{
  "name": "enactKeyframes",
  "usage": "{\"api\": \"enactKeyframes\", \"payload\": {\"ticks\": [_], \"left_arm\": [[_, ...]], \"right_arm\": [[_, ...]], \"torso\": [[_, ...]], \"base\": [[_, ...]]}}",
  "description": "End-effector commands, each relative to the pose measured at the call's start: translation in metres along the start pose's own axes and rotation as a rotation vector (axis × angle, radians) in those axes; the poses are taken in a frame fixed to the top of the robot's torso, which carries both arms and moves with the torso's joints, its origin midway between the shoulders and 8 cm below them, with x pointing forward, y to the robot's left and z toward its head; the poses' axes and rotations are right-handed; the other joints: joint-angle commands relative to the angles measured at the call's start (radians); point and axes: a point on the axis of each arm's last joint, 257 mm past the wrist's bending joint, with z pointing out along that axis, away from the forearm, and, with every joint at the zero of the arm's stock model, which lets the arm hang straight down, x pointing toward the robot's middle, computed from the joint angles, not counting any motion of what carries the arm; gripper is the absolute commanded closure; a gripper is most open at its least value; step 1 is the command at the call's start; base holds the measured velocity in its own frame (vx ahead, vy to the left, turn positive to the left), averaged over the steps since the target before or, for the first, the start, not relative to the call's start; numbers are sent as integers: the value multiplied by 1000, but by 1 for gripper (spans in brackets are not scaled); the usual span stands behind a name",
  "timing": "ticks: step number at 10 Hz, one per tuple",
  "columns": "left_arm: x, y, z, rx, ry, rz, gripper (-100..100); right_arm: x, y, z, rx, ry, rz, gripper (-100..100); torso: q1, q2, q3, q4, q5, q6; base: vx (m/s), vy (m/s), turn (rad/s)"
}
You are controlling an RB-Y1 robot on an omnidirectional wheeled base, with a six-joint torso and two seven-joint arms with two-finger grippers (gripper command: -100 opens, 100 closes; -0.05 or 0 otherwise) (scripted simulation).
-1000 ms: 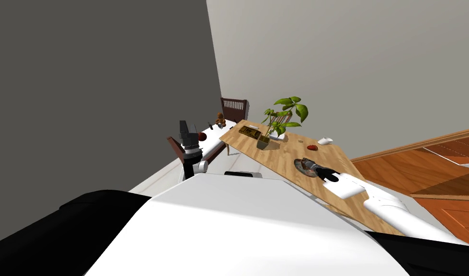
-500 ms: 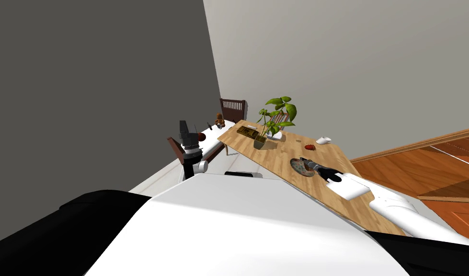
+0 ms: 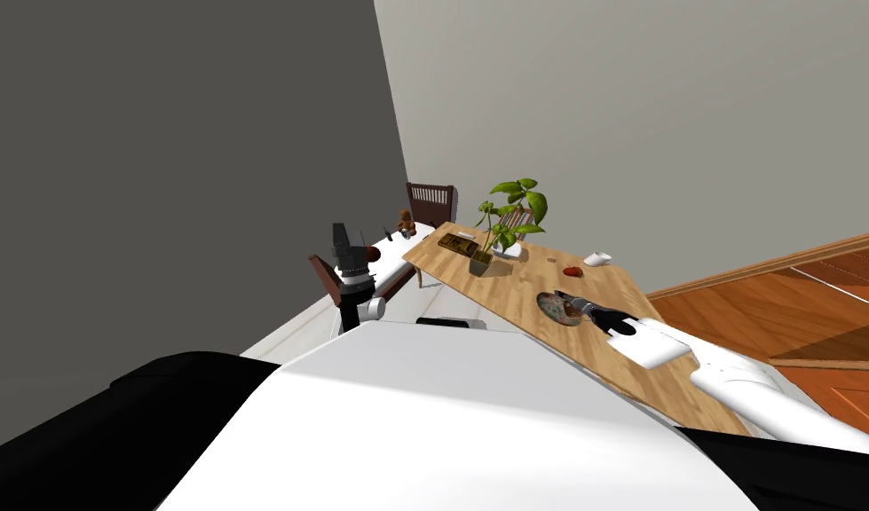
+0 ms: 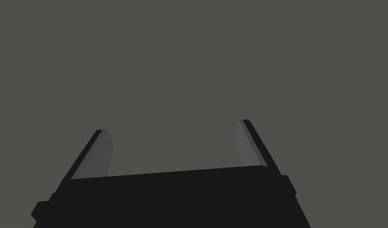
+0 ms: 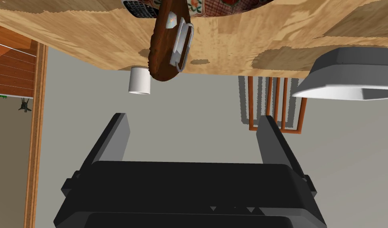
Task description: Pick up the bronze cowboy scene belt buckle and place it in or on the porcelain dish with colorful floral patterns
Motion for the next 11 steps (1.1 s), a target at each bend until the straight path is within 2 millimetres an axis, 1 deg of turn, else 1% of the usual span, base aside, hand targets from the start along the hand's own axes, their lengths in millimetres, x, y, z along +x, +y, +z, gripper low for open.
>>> {"api": "enactKeyframes", "payload": {"ticks": [1,8,9,10,11], "left_arm": [[0,0,0,0,0,0,0],[0,0,0,0,0,0,0],[0,0,0,0,0,0,0],[0,0,0,0,0,0,0],[0,0,0,0,0,0,0]], "right_arm": [[-11,5,-5,-7,-6,-4,-100],[-50,29,-26,-41,-11,-34,-100],[-46,26,-24,-38,-12,-31,-100],[-47,26,-24,-38,-12,-31,0],[-47,26,-24,-38,-12,-31,0]], "torso": [[0,0,0,0,0,0],[0,0,0,0,0,0],[0,0,0,0,0,0],[0,0,0,0,-1,0],[0,0,0,0,-1,0]], "base": [[5,2,-82],[5,3,-59],[0,0,0],[0,0,0],[0,0,0]]}}
